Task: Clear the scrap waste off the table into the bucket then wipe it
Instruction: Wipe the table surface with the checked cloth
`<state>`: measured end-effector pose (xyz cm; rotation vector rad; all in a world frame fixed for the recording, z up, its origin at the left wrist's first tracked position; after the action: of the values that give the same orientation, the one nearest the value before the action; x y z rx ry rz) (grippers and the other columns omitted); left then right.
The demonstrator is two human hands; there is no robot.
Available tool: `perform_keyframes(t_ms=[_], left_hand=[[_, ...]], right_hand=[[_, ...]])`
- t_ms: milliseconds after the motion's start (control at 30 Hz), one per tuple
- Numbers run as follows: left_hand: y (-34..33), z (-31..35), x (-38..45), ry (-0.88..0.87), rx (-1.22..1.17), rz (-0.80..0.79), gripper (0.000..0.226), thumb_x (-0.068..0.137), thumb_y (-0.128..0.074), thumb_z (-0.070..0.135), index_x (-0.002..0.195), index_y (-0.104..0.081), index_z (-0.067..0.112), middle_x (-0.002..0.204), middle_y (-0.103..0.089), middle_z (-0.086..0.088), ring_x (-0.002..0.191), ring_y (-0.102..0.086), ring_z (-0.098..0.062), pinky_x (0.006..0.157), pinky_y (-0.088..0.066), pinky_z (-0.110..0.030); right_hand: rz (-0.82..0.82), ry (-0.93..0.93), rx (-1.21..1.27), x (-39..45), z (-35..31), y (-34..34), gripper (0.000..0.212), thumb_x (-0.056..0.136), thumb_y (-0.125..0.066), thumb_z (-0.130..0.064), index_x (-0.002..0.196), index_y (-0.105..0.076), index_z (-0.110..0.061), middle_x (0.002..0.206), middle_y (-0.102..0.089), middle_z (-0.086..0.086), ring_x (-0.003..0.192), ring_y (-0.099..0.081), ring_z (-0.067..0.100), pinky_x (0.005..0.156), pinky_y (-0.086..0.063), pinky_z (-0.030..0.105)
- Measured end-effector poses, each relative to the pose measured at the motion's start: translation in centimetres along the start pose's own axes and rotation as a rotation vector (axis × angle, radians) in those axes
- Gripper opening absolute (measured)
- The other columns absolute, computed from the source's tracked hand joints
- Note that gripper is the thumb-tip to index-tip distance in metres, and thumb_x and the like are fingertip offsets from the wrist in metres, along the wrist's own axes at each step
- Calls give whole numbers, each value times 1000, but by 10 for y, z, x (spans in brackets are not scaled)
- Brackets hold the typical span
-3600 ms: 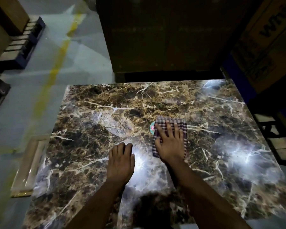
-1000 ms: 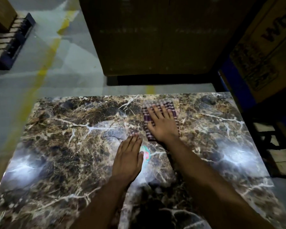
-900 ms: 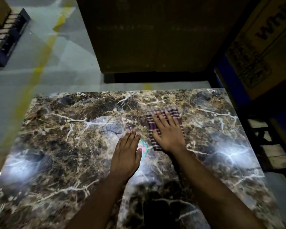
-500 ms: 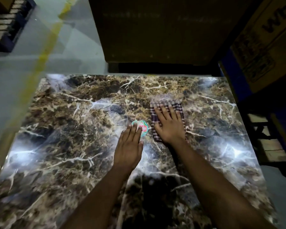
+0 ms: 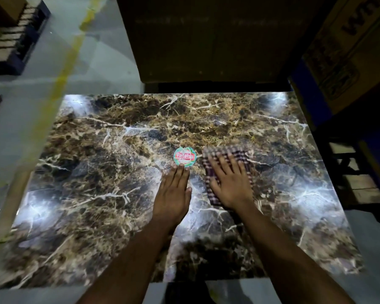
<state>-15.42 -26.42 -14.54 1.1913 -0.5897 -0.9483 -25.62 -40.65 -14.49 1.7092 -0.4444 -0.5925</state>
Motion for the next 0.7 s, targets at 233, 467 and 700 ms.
perform_keyframes(t_ms=[233,467,700], left_hand=[[-9,10,-25,-49,14,-26,60,104,-22,44,161,-18,24,169,-12,-3,156,-4,-21,125,-5,-39],[-15,15,-48,-14,27,-36,65,102,-19,48,161,-16,19,169,-11,0,155,-10,-21,123,-5,-37],[-20,17,-74,-25,-28,-34,64,104,-19,46,162,-11,18,169,-4,0,156,1,-17,125,-14,-44]], right_hand=[[20,-332,6,-23,80,8,79,87,-3,-66,161,0,-38,170,-5,-1,157,-1,27,125,-7,52],[8,-55,35,-68,-13,-10,71,95,-21,-59,160,2,-40,170,-6,-4,157,2,24,126,-4,46],[38,-350,20,-108,69,-4,72,93,-16,-58,161,-5,-38,170,-10,-1,156,-4,28,125,-6,50]])
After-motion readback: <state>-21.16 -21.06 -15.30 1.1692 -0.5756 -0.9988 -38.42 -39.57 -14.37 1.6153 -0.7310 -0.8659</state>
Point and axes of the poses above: each hand's wrist, its own x-axis towards the middle knuckle, its own y-axis out of the back of the hand, z = x × y, the point moved 10 cm from there along x, towards the middle knuckle
